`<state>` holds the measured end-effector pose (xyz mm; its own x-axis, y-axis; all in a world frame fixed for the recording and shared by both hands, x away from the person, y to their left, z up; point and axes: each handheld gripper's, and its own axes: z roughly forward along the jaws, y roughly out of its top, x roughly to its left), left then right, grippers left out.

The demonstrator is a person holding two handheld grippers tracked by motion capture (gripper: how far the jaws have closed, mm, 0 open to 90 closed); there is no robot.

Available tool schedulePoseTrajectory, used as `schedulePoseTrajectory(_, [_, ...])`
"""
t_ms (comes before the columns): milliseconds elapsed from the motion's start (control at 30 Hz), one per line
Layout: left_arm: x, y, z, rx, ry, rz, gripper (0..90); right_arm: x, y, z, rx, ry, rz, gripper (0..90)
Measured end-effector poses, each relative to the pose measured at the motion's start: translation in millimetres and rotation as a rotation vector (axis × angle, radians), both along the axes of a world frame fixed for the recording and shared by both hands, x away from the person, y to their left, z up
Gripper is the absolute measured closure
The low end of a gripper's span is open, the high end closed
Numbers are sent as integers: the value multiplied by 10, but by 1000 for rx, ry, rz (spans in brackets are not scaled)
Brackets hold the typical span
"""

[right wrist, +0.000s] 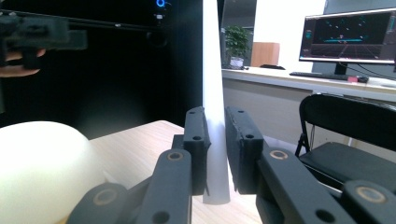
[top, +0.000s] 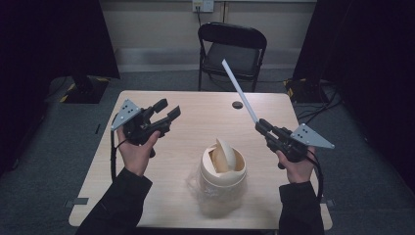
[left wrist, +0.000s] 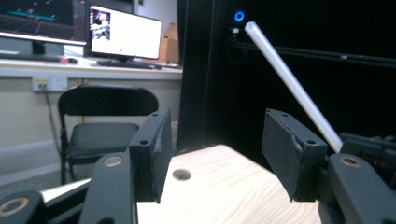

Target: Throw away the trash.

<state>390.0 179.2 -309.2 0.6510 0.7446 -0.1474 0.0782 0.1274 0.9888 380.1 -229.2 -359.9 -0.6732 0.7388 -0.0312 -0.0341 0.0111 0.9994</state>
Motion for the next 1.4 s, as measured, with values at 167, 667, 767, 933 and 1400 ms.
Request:
schedulePoseTrajectory(167, [95, -208, 76, -15, -5, -39, 432, -13, 29, 10, -4, -14, 28, 799])
schedulePoseTrajectory(667, [352, -759, 273, -62, 6, -134, 437, -38, 46, 21, -4, -32, 82, 799])
schedulePoseTrajectory(767, [379, -803, 274, -69, 10, -138, 440, -41, 59, 19, -5, -34, 95, 799])
schedulePoseTrajectory(933, [442, -869, 298, -86, 23, -140, 459, -39, 107, 2, -26, -26, 125, 799])
schedulePoseTrajectory(1400, [467, -925, 358, -125, 63, -231, 679, -50, 123, 5, -49, -36, 166, 797])
